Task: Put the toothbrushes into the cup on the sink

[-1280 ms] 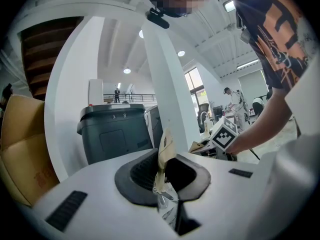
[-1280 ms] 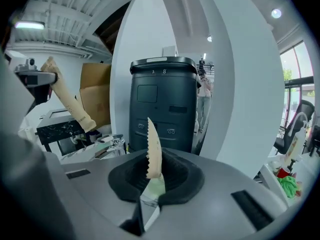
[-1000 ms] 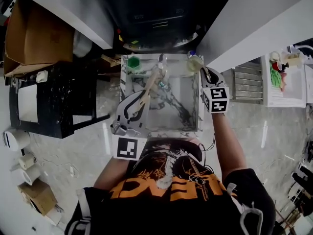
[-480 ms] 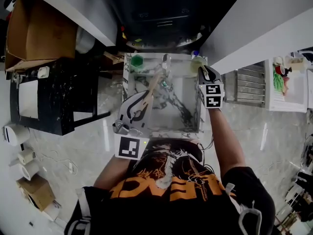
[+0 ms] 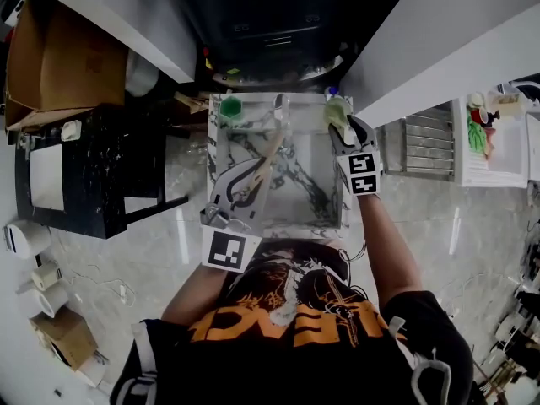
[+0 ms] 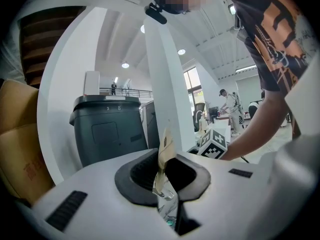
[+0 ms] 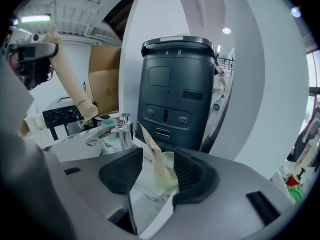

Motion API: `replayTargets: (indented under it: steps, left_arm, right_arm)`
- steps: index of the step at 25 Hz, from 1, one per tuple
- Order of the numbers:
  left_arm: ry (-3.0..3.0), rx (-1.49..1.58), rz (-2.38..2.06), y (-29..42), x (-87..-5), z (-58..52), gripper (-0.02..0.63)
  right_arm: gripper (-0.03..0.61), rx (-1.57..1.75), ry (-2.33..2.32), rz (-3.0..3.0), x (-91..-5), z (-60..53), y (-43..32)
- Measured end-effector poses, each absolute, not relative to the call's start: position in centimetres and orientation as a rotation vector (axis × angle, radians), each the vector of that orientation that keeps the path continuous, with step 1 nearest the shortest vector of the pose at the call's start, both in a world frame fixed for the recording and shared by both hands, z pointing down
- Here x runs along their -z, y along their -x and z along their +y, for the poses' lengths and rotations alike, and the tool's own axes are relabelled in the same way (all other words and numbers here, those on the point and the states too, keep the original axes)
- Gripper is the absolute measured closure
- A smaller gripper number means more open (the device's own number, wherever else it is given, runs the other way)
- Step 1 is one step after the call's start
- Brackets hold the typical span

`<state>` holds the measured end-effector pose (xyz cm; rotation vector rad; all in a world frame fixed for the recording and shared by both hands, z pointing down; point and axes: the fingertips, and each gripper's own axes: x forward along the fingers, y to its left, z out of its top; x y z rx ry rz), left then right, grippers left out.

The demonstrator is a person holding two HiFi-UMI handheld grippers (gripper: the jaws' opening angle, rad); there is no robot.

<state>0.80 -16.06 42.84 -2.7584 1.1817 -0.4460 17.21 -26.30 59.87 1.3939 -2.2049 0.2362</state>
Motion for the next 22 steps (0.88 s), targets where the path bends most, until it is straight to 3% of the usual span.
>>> replayTargets:
  steps: [10, 12, 15, 17, 22]
  left_arm:
    - [2.757, 0.432, 1.144, -1.3, -42.1, -15.6, 0.568]
    - [2.75, 0.418, 1.147, -1.0, -41.9, -15.6, 0.568]
    - [2.748, 0.399, 1.155, -0.6, -41.6, -15.7, 0.568]
    - [2.745, 0.386, 1.155, -0.5, -41.2, -15.8, 0.568]
    - [2.727, 0.361, 1.161, 0.4, -40.6, -16.0, 0.568]
  right_arm:
    - [0.33, -0.064, -1.384, -2.472, -49.9, -21.1, -12.4]
    - [0.362, -0.063, -1.323, -2.577, -48.0, -19.6, -10.0]
    - [0.502, -0.017, -1.162, -2.7, -46.8, -17.5, -6.1]
    - [0.562, 0.004, -1.116, -2.731, -46.4, -16.9, -4.5]
    - [0.565, -0.003, -1.102, -2.766, -45.2, -17.0, -3.1]
